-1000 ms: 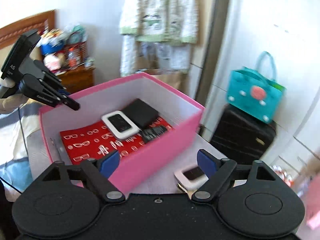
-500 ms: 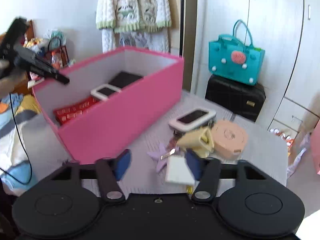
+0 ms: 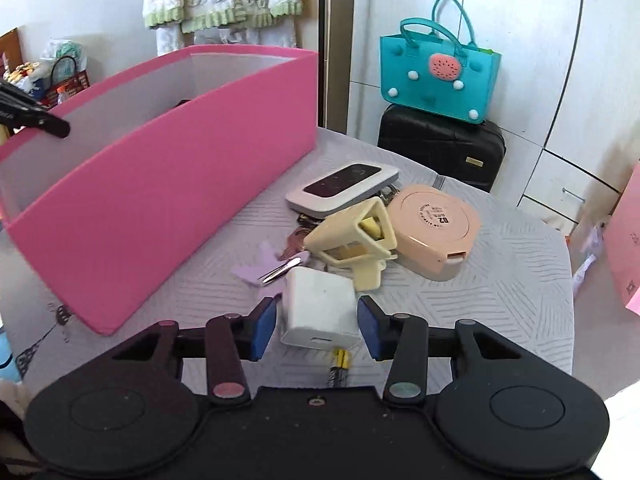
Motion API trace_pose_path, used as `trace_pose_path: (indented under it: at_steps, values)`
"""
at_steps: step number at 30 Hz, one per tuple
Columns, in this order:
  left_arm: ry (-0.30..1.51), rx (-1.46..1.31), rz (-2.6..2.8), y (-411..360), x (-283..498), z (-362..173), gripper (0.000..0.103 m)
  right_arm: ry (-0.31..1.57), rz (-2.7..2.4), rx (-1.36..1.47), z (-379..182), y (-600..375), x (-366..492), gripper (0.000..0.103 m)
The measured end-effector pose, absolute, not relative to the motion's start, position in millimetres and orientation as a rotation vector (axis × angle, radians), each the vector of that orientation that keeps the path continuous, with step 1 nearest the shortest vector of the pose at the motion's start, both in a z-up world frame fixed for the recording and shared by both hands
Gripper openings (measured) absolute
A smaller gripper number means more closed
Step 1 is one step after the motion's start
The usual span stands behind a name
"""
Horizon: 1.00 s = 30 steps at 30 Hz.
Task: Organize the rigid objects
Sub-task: 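Grasp the white charger plug with the right gripper and lift it, then carry the white charger plug into the pink box and release it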
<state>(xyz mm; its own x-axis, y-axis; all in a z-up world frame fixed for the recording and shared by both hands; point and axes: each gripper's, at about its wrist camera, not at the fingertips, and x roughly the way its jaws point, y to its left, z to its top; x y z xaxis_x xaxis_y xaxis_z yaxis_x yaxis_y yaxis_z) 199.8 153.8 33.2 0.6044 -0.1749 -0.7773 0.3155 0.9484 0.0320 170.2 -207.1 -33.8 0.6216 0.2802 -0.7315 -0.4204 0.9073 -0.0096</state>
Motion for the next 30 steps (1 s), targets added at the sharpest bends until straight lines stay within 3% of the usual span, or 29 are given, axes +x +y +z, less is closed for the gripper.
trace_pose_path:
  at_steps: [10, 24, 30]
  values:
    - [0.886, 0.168, -0.279, 153.6, 200.2, 33.5, 0.009, 0.799, 0.393, -0.191, -36.7, -206.1, 173.7, 0.048]
    - [0.887, 0.165, -0.281, 152.9, 200.9, 33.6, 0.009, 0.558, 0.587, -0.183, 54.0, -171.8, 147.6, 0.048]
    - [0.886, 0.168, -0.286, 152.7, 200.7, 33.3, 0.009, 0.547, 0.716, -0.240, 60.0, -128.4, 163.7, 0.048]
